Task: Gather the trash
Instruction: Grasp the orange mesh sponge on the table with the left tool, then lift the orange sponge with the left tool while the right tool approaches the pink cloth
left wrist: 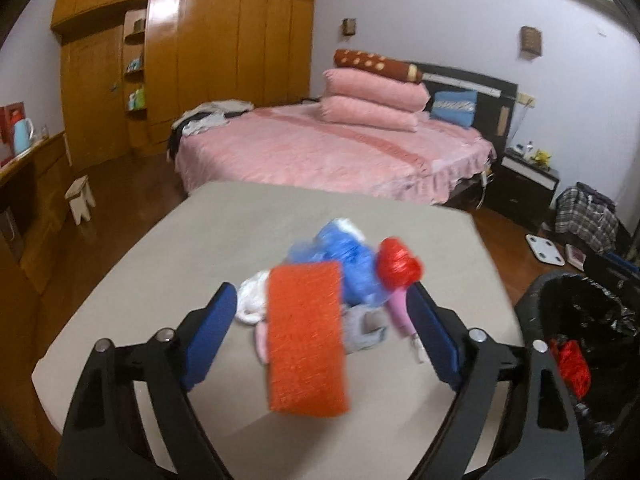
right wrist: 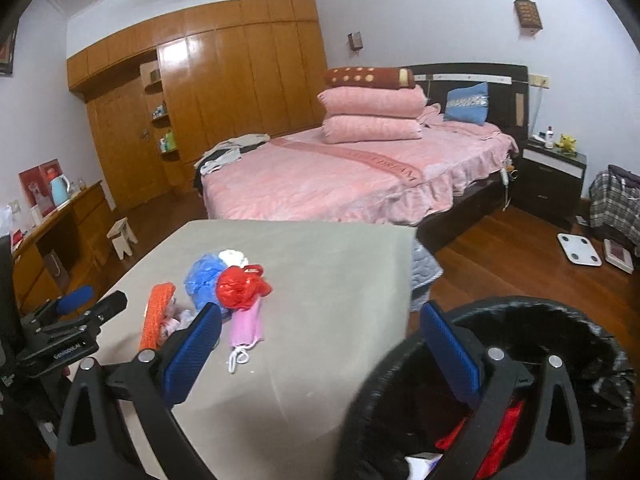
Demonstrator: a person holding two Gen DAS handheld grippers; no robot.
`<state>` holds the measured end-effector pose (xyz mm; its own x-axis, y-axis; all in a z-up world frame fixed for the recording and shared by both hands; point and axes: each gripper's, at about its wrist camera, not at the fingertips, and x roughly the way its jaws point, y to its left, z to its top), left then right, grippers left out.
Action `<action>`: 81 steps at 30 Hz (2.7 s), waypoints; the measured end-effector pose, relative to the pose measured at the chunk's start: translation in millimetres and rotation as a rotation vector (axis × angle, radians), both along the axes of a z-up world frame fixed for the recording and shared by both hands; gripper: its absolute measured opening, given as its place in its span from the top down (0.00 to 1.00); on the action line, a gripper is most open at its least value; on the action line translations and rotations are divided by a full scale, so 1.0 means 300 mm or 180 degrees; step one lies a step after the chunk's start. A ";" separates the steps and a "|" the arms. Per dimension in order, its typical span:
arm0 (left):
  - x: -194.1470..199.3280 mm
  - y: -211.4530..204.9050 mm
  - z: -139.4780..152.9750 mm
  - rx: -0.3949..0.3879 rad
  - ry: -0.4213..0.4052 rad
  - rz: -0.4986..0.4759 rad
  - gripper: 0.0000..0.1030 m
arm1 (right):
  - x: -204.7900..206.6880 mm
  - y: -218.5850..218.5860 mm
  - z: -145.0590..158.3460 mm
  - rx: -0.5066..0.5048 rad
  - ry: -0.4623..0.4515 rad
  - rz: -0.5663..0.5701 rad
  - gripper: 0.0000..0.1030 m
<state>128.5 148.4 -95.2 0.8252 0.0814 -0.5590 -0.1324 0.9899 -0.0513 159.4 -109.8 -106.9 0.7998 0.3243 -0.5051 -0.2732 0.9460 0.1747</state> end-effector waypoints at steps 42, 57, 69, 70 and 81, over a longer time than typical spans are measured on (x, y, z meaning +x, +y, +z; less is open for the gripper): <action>0.016 0.071 -0.103 -0.0203 0.0211 0.0050 0.86 | 0.073 0.230 -0.088 -0.0172 0.0092 0.0322 0.06; -0.037 0.181 -0.092 -0.0368 0.0224 0.0186 0.87 | 0.056 0.422 -0.108 -0.0145 0.0130 0.0678 0.07; -0.090 0.242 -0.148 -0.0331 0.0331 0.0255 0.87 | 0.005 0.496 -0.141 -0.0169 0.0247 0.0843 0.09; -0.096 0.249 -0.151 -0.0331 0.0336 0.0270 0.87 | -0.002 0.511 -0.143 -0.0179 0.0245 0.0870 0.10; -0.163 0.359 -0.159 -0.0258 0.0298 0.0474 0.87 | -0.053 0.670 -0.226 -0.0271 0.0394 0.1150 0.24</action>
<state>79.5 256.3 -143.0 0.7515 0.1504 -0.6423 -0.2851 0.9521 -0.1107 143.6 91.3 -174.7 0.5732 0.5266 -0.6278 -0.5731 0.8052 0.1522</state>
